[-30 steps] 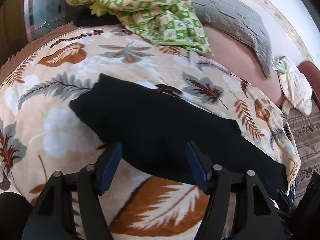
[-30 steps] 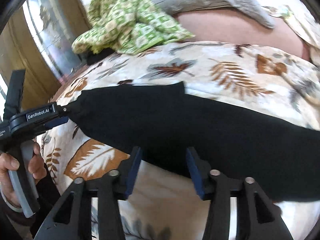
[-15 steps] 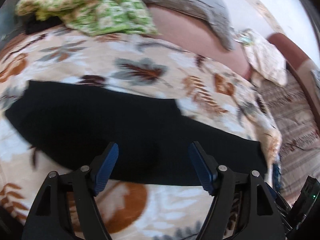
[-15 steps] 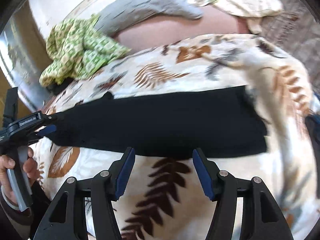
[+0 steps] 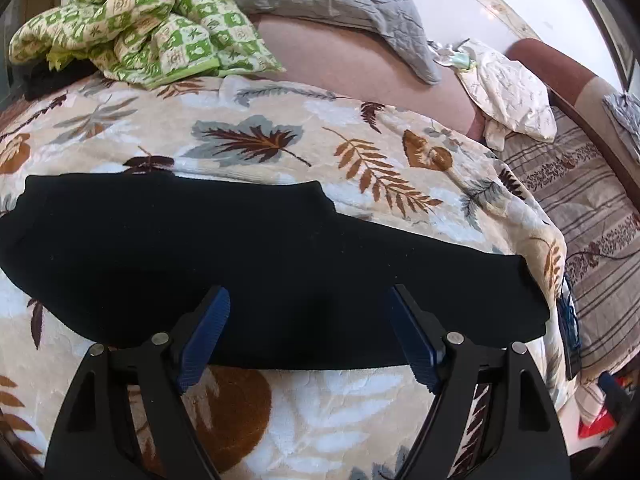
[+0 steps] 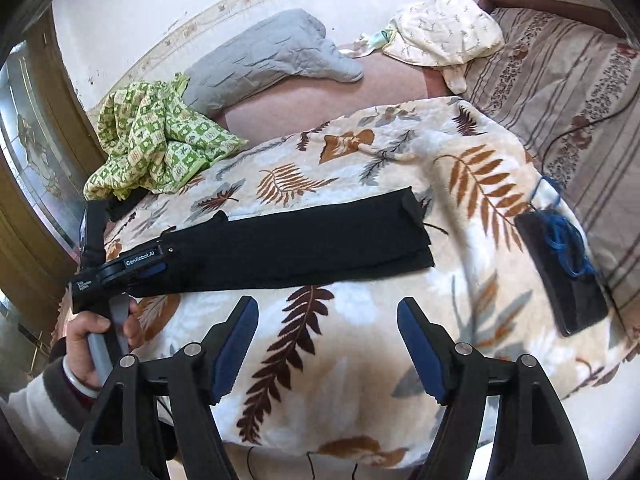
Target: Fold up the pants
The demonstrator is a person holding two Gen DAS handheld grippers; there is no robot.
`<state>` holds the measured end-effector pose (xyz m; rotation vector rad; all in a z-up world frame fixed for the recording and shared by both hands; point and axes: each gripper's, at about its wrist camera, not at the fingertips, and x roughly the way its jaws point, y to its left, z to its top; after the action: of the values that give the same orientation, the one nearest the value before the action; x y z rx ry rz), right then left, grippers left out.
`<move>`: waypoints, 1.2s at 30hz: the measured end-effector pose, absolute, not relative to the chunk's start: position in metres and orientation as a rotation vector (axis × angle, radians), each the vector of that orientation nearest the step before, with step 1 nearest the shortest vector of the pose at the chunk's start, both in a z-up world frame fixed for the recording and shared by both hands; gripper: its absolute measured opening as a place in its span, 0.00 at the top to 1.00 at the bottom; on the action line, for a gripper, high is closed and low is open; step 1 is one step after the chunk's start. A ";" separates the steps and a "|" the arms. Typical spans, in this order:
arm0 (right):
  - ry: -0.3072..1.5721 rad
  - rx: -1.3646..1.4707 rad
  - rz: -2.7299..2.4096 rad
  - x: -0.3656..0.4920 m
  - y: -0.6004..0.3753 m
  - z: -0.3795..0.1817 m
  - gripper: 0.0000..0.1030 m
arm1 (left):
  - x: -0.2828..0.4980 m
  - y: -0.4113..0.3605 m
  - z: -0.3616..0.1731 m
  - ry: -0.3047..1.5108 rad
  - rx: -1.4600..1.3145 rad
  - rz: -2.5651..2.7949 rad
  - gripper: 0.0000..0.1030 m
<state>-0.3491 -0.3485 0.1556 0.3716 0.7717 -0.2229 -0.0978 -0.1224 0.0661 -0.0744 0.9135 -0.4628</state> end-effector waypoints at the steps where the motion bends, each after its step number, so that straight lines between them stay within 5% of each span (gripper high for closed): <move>1: 0.771 0.372 -0.226 -0.351 -0.349 0.158 0.29 | -0.097 -0.122 0.065 0.917 -0.075 -0.464 0.21; 17: 0.735 0.336 -0.202 -0.349 -0.333 0.182 0.23 | -0.095 -0.100 0.071 0.920 -0.172 -0.440 0.21; 36: 0.872 0.654 -0.398 -0.282 -0.443 0.074 0.22 | -0.092 -0.107 0.060 0.950 -0.145 -0.485 0.17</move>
<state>-0.2818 -0.4430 0.0738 0.6539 0.8717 -0.3981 -0.0921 -0.1068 0.0603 -0.1448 0.9501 -0.4853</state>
